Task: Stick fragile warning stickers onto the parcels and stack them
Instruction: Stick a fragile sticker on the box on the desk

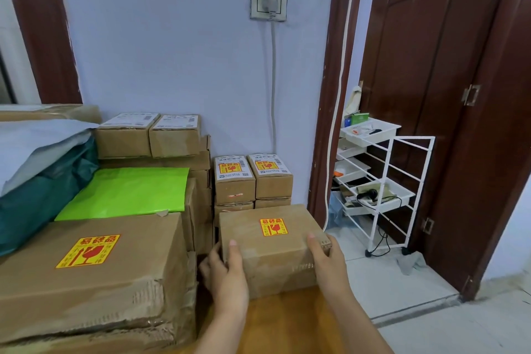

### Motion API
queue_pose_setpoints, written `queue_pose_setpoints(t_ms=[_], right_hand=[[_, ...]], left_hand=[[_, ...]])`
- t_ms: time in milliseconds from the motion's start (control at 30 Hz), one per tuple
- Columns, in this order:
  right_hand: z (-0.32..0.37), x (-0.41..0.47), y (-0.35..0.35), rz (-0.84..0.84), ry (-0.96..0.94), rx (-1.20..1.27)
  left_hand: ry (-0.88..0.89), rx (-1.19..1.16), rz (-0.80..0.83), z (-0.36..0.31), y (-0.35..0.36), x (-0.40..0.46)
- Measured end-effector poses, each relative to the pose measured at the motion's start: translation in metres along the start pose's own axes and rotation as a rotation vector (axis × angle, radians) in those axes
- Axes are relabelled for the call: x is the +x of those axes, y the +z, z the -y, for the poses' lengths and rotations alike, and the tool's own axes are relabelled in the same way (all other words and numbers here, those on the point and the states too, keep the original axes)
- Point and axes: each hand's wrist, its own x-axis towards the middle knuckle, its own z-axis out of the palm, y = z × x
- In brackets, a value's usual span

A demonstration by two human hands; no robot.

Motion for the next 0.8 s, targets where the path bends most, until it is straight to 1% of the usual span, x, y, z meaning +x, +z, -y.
queue_pose_setpoints(t_ms=[267,467,600,800], right_hand=[[0.005,-0.002,-0.004,0.052,-0.005,-0.035],[0.005,0.001,-0.001,0.043,0.013,-0.053],[0.005,0.002,-0.001,0.048,0.022,-0.058],[0.008,0.004,-0.004,0.064,0.051,-0.112]], left_hand=[[0.012,-0.016,-0.051,-0.007,-0.002,-0.008],[-0.010,0.015,-0.069,-0.010,-0.003,-0.003],[-0.011,0.055,-0.088,-0.011,-0.002,-0.002],[-0.024,0.188,-0.056,-0.018,-0.003,0.000]])
